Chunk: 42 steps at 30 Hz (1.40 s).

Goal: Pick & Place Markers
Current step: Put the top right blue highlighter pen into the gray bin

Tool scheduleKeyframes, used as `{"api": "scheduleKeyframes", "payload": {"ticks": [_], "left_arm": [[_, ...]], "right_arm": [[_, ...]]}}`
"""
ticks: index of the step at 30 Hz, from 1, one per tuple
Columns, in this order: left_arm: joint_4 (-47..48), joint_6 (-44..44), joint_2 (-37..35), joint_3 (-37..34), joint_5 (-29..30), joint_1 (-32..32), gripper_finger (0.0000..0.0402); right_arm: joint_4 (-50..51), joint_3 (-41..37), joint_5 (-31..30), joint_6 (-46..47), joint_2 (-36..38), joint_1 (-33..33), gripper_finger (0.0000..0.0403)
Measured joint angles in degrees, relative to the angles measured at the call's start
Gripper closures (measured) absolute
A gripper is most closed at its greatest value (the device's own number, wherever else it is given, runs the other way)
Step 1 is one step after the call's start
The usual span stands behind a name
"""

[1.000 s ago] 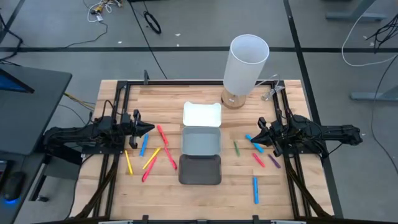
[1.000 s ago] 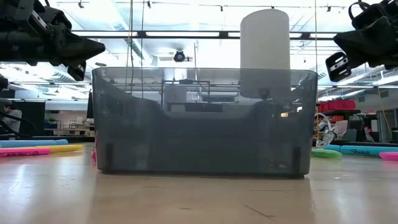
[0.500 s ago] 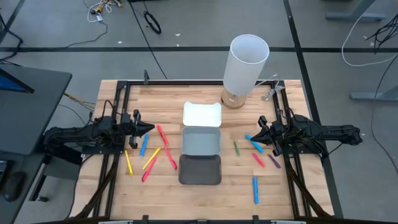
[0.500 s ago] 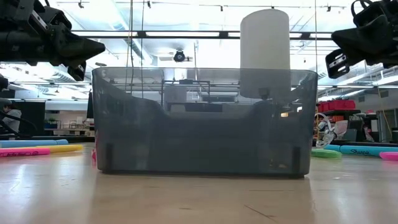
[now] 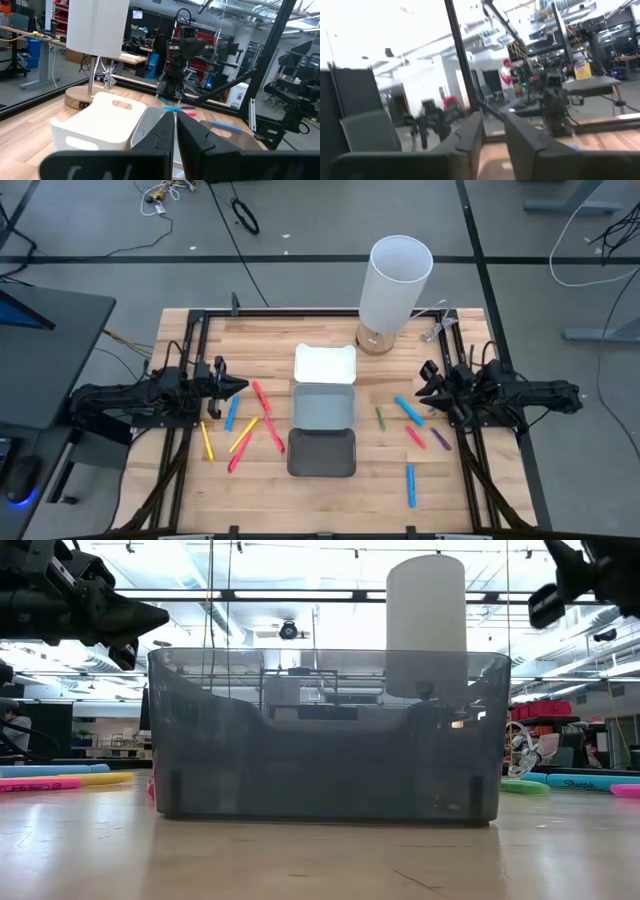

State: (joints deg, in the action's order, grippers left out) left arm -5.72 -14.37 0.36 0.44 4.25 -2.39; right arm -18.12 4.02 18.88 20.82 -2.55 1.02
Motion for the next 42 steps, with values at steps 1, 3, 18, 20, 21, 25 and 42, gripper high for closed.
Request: {"api": "scheduleKeyframes", "payload": {"ticks": [1, 3, 18, 20, 21, 25, 42], "left_arm": [[0.0, 0.0, 0.0, 0.0, 0.0, 0.0, 0.0378], [0.0, 0.0, 0.0, 0.0, 0.0, 0.0, 0.0378], [0.0, 0.0, 0.0, 0.0, 0.2, 0.0, 0.0378], [0.0, 0.0, 0.0, 0.0, 0.2, 0.0, 0.0378], [0.0, 0.0, 0.0, 0.0, 0.2, 0.0, 0.0378], [0.0, 0.0, 0.0, 0.0, 0.2, 0.0, 0.0378], [0.0, 0.0, 0.0, 0.0, 0.2, 0.0, 0.0378]], "right_arm": [[0.1, 0.7, -0.3, 0.6, 0.0, 0.0, 0.0286], [0.7, 2.2, -0.9, 1.4, 0.0, 0.0, 0.0263], [21.0, 26.4, -10.1, -2.9, -12.6, 0.0, 0.021], [22.5, 29.4, -11.2, -3.1, -15.0, 0.0, 0.021], [23.0, 30.9, -11.7, -3.1, -16.2, 0.0, 0.021], [26.6, 37.2, -13.2, -3.2, -20.6, 0.0, 0.021], [58.1, 61.3, -32.0, 5.5, -38.1, 0.0, 0.021]]}}
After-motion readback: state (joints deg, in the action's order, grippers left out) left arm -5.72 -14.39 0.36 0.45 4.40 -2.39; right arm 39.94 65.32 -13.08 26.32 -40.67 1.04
